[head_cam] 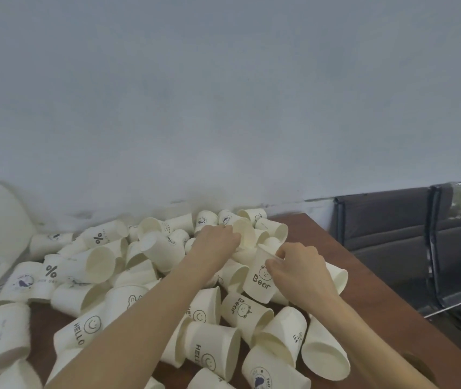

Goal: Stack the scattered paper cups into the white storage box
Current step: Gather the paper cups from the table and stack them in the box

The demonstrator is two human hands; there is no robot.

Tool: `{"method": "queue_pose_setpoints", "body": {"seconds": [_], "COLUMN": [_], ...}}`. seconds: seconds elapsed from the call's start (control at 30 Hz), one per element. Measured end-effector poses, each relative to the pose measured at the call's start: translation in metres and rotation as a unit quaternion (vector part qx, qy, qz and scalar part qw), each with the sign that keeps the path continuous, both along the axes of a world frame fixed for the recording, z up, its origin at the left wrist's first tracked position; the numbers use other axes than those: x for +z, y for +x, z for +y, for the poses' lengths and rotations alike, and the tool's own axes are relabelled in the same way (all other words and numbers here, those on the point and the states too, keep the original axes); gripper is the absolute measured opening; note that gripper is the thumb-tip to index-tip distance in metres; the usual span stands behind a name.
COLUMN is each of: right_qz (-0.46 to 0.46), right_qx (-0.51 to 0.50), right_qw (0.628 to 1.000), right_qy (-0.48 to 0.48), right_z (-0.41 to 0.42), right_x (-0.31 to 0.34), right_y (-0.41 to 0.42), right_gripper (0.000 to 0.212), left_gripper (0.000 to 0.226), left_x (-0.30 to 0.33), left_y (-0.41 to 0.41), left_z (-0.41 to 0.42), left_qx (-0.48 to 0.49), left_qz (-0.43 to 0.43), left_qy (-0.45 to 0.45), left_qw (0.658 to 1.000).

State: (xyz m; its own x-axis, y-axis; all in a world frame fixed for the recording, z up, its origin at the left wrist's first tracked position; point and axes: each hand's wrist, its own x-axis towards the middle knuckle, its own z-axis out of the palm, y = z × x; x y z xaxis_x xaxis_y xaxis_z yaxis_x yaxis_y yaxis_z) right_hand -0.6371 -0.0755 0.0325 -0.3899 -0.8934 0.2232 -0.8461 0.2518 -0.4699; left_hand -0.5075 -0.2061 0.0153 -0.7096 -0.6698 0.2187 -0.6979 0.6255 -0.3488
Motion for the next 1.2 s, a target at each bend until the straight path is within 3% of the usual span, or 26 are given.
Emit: {"method": "queue_pose_setpoints", "body": {"seconds": [0.47,0.67,1.2], "right_qz": [0.026,0.038,0.044], "right_qx": [0.030,0.035,0.112], "right_qw": [0.999,0.998,0.992], "right_qy": [-0.021,-0.027,-0.037], "right_z": [0.014,0.022,0.020], "right_x": [0.027,0.042,0.050], "right_y": [0.046,0.070,0.172], "right_gripper": [0.024,0.020,0.020], "left_gripper": [0.010,0.018,0.032], "left_x": [0.032,0.045,0.055], "left_y": [0.066,0.101,0.234], "left_z": [0.043,0.071,0.124], "left_qx": [0.047,0.074,0.152], "left_qz": [0.107,0.205,0.303], "left_qy": [-0.009,0.009,0.031], "left_qw": [0.993,0.976,0.940]}}
